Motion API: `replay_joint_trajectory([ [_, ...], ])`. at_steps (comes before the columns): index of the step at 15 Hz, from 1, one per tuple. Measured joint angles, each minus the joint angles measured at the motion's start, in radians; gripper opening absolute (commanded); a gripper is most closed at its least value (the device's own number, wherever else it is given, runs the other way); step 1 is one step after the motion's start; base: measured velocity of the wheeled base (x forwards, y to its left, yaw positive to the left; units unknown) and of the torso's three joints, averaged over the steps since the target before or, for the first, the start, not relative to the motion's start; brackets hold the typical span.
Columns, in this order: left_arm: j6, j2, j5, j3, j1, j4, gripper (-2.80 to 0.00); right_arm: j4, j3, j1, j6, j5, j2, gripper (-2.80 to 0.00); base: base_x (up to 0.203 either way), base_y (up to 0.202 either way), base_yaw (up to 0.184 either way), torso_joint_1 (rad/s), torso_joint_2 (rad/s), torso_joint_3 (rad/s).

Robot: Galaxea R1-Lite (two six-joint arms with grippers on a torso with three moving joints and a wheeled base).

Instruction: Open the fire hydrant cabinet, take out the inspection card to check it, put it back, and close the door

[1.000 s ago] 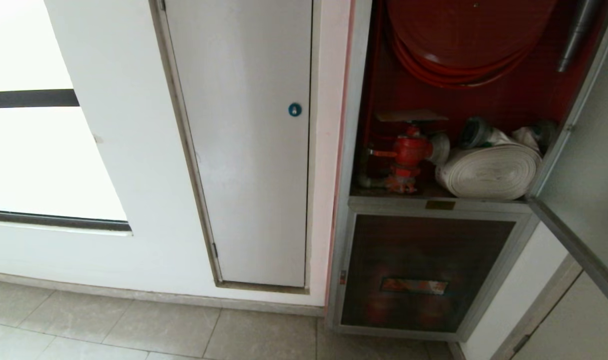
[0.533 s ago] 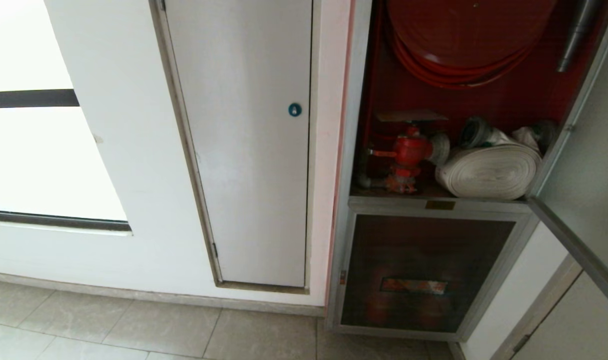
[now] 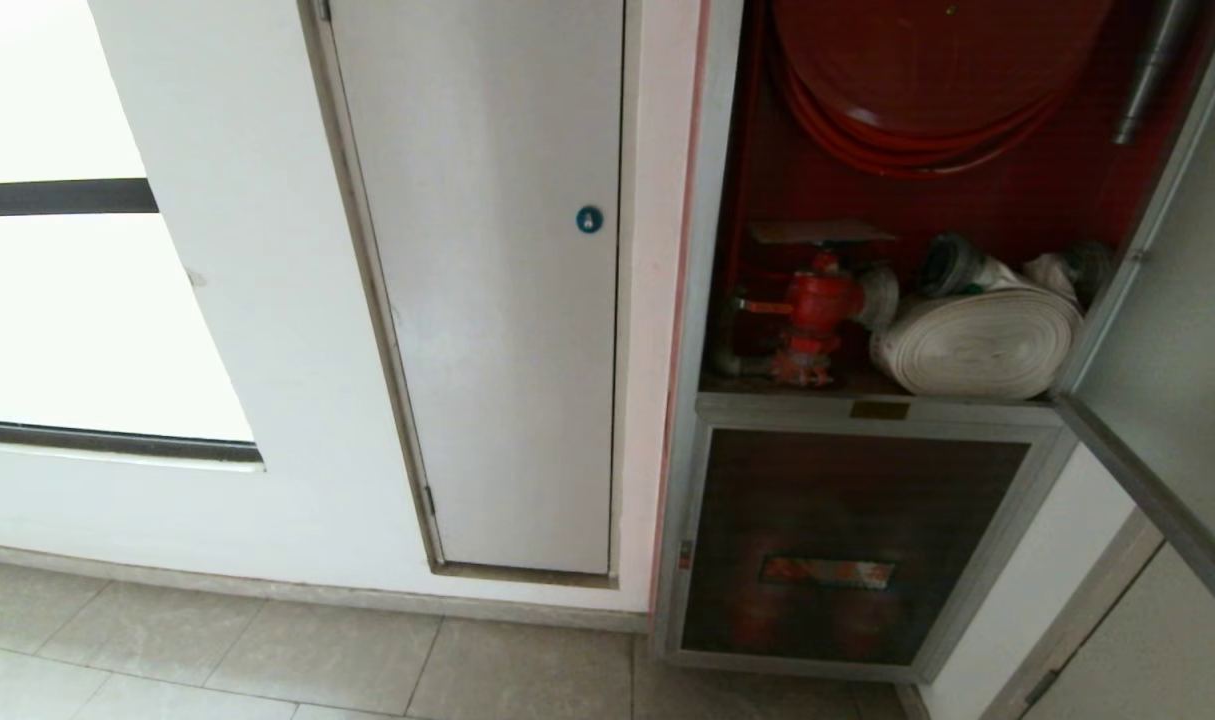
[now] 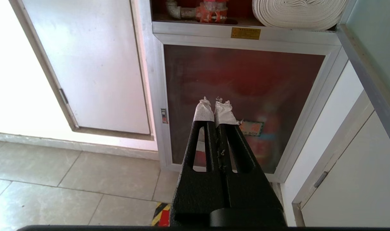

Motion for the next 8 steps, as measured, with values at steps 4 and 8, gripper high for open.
replay_joint_trajectory([
  [4, 0.000, 0.000, 0.000, 0.000, 0.000, 0.000, -2.80, 0.000, 0.000, 0.000, 0.001, 0.000, 0.000, -2.80, 0.000, 0.000, 0.000, 0.000, 0.00, 0.000],
  [8, 0.000, 0.000, 0.000, 0.000, 0.000, 0.000, -2.80, 0.000, 0.000, 0.000, -0.003, 0.001, 0.000, -2.80, 0.000, 0.000, 0.000, 0.000, 0.00, 0.000],
])
